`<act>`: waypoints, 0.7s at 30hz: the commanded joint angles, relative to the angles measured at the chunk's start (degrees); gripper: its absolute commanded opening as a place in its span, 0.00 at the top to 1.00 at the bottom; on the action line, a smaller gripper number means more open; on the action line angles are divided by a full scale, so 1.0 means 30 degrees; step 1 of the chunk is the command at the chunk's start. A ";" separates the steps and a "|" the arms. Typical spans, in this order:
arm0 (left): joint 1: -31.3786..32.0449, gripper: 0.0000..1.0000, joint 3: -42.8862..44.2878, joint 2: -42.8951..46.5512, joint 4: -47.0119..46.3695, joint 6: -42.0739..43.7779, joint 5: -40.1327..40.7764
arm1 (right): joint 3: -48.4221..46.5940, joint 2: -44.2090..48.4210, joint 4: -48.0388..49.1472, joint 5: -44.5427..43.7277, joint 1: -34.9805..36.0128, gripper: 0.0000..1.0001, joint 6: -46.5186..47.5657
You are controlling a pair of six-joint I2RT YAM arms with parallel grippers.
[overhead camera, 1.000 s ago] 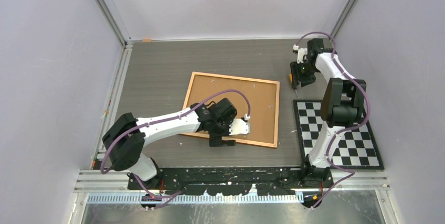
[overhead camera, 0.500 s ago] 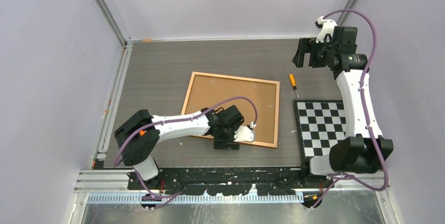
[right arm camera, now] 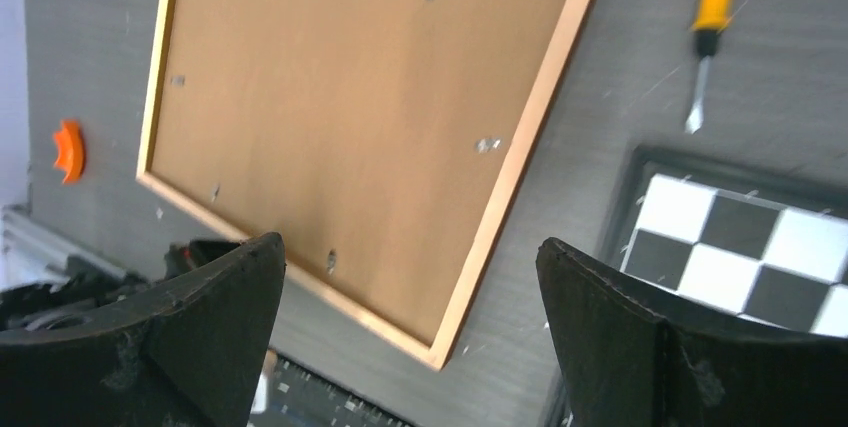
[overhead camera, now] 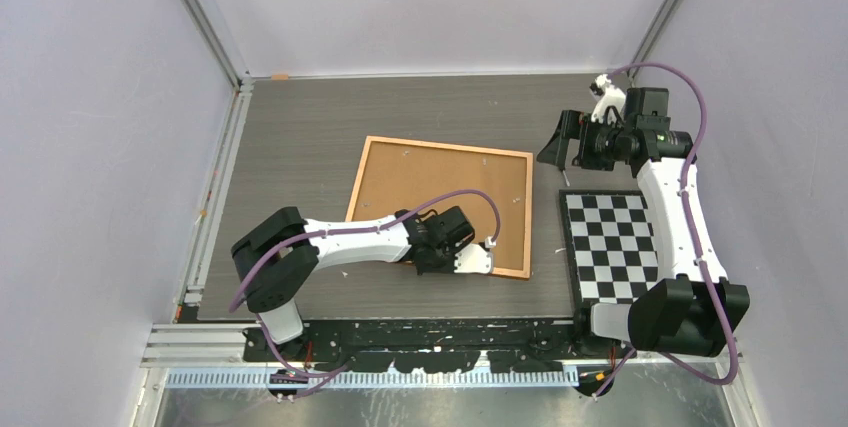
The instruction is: Take the photo out of the frame
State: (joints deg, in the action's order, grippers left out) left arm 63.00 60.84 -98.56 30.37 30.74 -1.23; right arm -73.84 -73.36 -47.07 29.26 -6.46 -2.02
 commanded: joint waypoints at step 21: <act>-0.4512 1.00 0.2868 0.2815 0.1477 -0.1850 -0.5504 | 0.5290 -0.3867 -0.0799 0.8937 -0.1158 0.02 0.0517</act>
State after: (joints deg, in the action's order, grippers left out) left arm 49.60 65.06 -92.97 34.81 25.87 -13.65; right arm -58.33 -87.05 -51.16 52.56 -9.96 -1.87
